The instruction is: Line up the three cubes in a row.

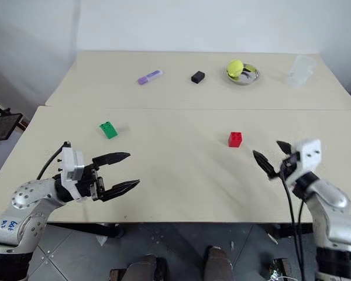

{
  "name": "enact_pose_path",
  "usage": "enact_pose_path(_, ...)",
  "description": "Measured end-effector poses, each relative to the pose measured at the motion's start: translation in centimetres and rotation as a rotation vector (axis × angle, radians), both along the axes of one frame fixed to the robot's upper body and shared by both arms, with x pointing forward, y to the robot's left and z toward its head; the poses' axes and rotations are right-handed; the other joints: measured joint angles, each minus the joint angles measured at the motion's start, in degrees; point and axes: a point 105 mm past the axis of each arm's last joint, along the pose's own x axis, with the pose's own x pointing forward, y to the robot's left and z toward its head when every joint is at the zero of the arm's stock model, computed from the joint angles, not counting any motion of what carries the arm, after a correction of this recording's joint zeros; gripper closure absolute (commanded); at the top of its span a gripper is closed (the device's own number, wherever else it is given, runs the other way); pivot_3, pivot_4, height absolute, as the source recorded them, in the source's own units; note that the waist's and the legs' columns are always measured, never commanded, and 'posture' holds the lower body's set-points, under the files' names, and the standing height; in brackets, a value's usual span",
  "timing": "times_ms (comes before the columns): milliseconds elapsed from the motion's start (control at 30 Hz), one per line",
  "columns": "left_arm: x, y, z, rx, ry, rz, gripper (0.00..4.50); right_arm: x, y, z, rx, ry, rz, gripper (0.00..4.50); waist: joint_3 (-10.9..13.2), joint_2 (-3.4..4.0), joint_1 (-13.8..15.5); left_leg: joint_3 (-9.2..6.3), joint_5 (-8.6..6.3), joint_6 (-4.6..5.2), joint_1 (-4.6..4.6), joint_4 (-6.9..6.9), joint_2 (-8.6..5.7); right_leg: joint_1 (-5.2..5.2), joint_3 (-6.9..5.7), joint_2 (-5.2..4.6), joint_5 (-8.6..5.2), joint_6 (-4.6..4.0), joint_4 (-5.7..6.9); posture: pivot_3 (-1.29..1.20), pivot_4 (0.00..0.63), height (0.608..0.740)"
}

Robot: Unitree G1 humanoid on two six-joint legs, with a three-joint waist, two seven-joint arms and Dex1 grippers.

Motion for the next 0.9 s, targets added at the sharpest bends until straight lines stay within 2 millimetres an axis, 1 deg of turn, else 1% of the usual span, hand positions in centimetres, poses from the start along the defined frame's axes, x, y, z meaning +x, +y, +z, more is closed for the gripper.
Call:
enact_pose_path(100, 0.2, 0.2, -0.1, 0.007, 0.002, 0.001, 0.02, 2.3, 2.3, 0.5, 0.018, 0.038, -0.028, 0.0, 0.0, 0.0, 0.14, 0.04, 0.01, -0.04, -0.09, 0.01, 0.04, -0.08, -0.04, 0.04, -0.01, -0.06, 0.02, 0.0, 0.15, 0.74)
enact_pose_path(200, 0.3, 0.1, 0.0, 0.025, -0.01, -0.008, 0.02, 4.0, 3.6, 0.1, -0.004, 0.069, -0.074, 0.0, 0.0, 0.0, 0.54, 0.39, -0.02, -0.07, -0.14, 0.0, 0.04, -0.11, -0.09, 0.05, -0.01, -0.06, 0.01, 0.0, 0.15, 0.74)
enact_pose_path(267, 0.3, 0.0, -0.2, 0.055, -0.013, -0.019, 0.02, 4.6, 3.8, -0.6, -0.034, 0.082, -0.106, 0.0, 0.0, 0.0, 0.72, 0.42, -0.04, -0.09, -0.16, -0.05, 0.04, -0.16, -0.09, 0.06, 0.0, -0.05, 0.0, 0.0, 0.15, 0.74)
enact_pose_path(333, 0.0, 0.0, -0.8, 0.11, -0.006, -0.033, 0.02, 5.1, 3.8, -1.8, -0.044, 0.106, -0.144, 0.0, 0.0, 0.0, 0.72, 0.53, -0.05, -0.11, -0.18, -0.14, 0.04, -0.29, -0.06, 0.08, 0.0, -0.05, 0.0, 0.0, 0.15, 0.74)
enact_pose_path(400, -0.2, 0.2, -1.4, 0.118, 0.012, -0.031, 0.02, 5.3, 3.7, -3.0, -0.041, 0.139, -0.174, 0.0, 0.0, 0.0, 0.53, 0.63, -0.04, -0.13, -0.2, -0.27, 0.05, -0.44, -0.02, 0.08, 0.0, -0.04, 0.01, 0.0, 0.15, 0.74)
enact_pose_path(433, -0.4, 0.3, -1.6, 0.118, 0.022, -0.031, 0.0, 5.4, 3.6, -3.4, -0.035, 0.149, -0.186, 0.2, 0.0, 0.0, 0.4, 0.63, -0.03, -0.14, -0.23, -0.29, 0.06, -0.51, -0.02, 0.09, 0.0, -0.04, 0.04, 0.0, 0.15, 0.74)
enact_pose_path(500, -0.5, 0.3, -1.8, 0.119, 0.028, -0.031, 0.0, 5.4, 4.0, -3.4, -0.02, 0.141, -0.185, 0.65, 0.0, 0.0, 0.12, 0.64, -0.01, -0.18, -0.3, -0.3, 0.07, -0.63, 0.0, 0.09, 0.0, -0.04, 0.12, 0.0, 0.15, 0.74)
enact_pose_path(633, -0.5, 0.5, -1.6, 0.118, 0.02, -0.018, 0.0, 5.1, 4.3, -3.6, -0.018, 0.136, -0.153, 2.02, 0.0, 0.0, -0.04, 0.66, 0.0, -0.19, -0.3, -0.31, 0.09, -0.65, 0.02, 0.11, 0.0, -0.04, 0.13, 0.0, 0.15, 0.74)
enact_pose_path(700, -0.6, 0.6, -1.8, 0.117, 0.023, -0.011, 0.0, 4.8, 4.9, -3.5, -0.025, 0.12, -0.09, 2.73, 0.0, 0.0, -0.06, 0.69, 0.0, -0.18, -0.3, -0.32, 0.09, -0.67, 0.04, 0.11, 0.0, -0.04, 0.11, 0.0, 0.15, 0.74)
enact_pose_path(733, -0.7, 0.7, -1.9, 0.116, 0.027, -0.008, 0.0, 4.6, 5.5, -3.2, -0.041, 0.103, -0.029, 3.03, 0.0, 0.0, -0.07, 0.72, -0.01, -0.18, -0.3, -0.33, 0.09, -0.68, 0.07, 0.12, 0.0, -0.04, 0.1, 0.0, 0.15, 0.74)
enact_pose_path(800, -0.7, 0.6, -1.9, 0.114, 0.026, -0.005, 0.0, 3.9, 6.9, -2.6, -0.093, 0.068, 0.152, 3.02, 0.0, 0.0, -0.07, 0.72, -0.01, -0.18, -0.29, -0.33, 0.09, -0.68, 0.08, 0.13, 0.0, -0.04, 0.09, 0.0, 0.15, 0.74)
enact_pose_path(900, -0.9, 0.6, -2.0, 0.113, 0.029, -0.002, 0.0, 1.9, 9.4, -1.8, -0.227, 0.007, 0.516, 3.02, 0.01, 0.0, -0.07, 0.73, -0.01, -0.17, -0.27, -0.33, 0.1, -0.67, 0.08, 0.14, 0.0, -0.04, 0.07, 0.0, 0.15, 0.74)
